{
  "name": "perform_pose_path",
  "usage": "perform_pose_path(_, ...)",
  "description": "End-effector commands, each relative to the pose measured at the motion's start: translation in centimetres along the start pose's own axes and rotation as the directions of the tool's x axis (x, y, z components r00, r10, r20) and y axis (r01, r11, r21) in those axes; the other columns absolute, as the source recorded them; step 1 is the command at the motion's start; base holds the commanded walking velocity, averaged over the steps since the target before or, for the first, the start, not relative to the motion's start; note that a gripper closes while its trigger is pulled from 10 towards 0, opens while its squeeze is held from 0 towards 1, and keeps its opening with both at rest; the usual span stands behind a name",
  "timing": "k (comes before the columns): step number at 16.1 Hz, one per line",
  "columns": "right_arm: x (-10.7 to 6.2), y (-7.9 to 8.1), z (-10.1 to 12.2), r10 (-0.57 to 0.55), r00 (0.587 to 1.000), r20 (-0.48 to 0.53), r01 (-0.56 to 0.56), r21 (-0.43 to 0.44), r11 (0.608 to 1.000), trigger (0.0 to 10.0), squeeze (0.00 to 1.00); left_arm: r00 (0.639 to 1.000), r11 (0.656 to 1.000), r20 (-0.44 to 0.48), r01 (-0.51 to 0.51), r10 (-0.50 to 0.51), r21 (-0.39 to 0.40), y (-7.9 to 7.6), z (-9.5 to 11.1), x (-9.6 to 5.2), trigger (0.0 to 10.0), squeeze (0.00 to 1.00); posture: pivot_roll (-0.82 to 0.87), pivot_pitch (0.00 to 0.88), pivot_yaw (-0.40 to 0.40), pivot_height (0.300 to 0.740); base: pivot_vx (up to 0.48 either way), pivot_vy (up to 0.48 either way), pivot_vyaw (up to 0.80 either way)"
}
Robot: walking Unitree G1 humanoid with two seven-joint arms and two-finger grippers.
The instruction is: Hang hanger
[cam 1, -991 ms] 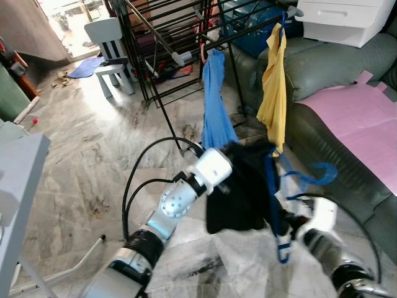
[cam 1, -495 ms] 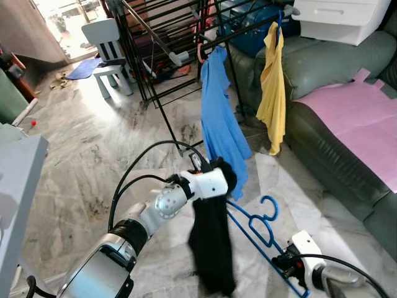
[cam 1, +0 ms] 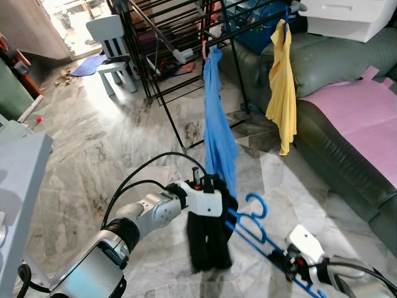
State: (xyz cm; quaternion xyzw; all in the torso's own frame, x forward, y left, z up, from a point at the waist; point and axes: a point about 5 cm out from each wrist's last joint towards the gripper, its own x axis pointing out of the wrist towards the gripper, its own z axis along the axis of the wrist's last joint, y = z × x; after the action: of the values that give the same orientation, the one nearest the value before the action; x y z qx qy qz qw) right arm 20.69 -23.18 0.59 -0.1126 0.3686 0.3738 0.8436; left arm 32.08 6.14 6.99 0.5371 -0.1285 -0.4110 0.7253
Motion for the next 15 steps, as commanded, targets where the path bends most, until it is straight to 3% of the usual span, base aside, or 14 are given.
perform_pose_path(1, 0.2, 0.9, 0.6, 0.066, 0.998, 0.017, -0.066, -0.020, 0.998, 10.0, 0.00, 1.000, 0.999, -0.005, -0.011, 0.011, 0.039, 0.7, -0.5, -0.3, 10.0, 0.00, -0.19, 0.060, 0.206, 0.740, 0.000, 0.000, 0.00)
perform_pose_path(3, -0.5, 1.6, 0.0, 0.116, 0.993, -0.023, -0.117, -0.033, 0.993, 10.0, 0.00, 1.000, 0.996, -0.007, -0.006, 0.007, 0.088, 0.6, -0.7, -0.3, 10.0, 0.00, -0.18, 0.060, 0.207, 0.740, 0.000, 0.000, 0.00)
perform_pose_path(5, 0.0, 1.3, -0.6, 0.084, 0.995, -0.050, -0.085, -0.007, 0.996, 10.0, 0.00, 0.996, 0.994, 0.052, -0.071, 0.067, 0.085, 1.4, -0.1, -0.3, 10.0, 0.00, -0.18, 0.057, 0.210, 0.740, 0.000, 0.000, 0.00)
perform_pose_path(9, 2.9, 1.9, -0.9, 0.039, 0.999, -0.034, -0.034, 0.142, 0.989, 10.0, 0.00, 0.916, 0.958, 0.288, -0.288, 0.277, -0.007, 4.3, 3.2, -0.1, 10.0, 0.00, -0.17, 0.050, 0.204, 0.740, 0.000, 0.000, 0.00)
perform_pose_path(12, 5.1, 1.3, -1.7, -0.119, 0.989, -0.083, 0.140, 0.332, 0.933, 10.0, 0.00, 0.835, 0.944, 0.442, -0.315, 0.327, -0.103, 5.1, 6.3, 0.0, 10.0, 0.00, -0.16, 0.044, 0.196, 0.740, 0.000, 0.000, 0.00)
perform_pose_path(13, 5.7, 1.1, -1.7, -0.175, 0.981, -0.084, 0.194, 0.413, 0.890, 10.0, 0.00, 0.803, 0.942, 0.496, -0.312, 0.331, -0.124, 5.2, 7.7, 0.0, 10.0, 0.00, -0.16, 0.040, 0.189, 0.740, 0.000, 0.000, 0.00)
perform_pose_path(15, 5.8, 0.6, -1.5, -0.234, 0.969, -0.085, 0.247, 0.443, 0.862, 10.0, 0.00, 0.788, 0.944, 0.523, -0.299, 0.325, -0.136, 5.0, 8.3, 0.0, 10.0, 0.00, -0.15, 0.039, 0.186, 0.740, 0.000, 0.000, 0.00)
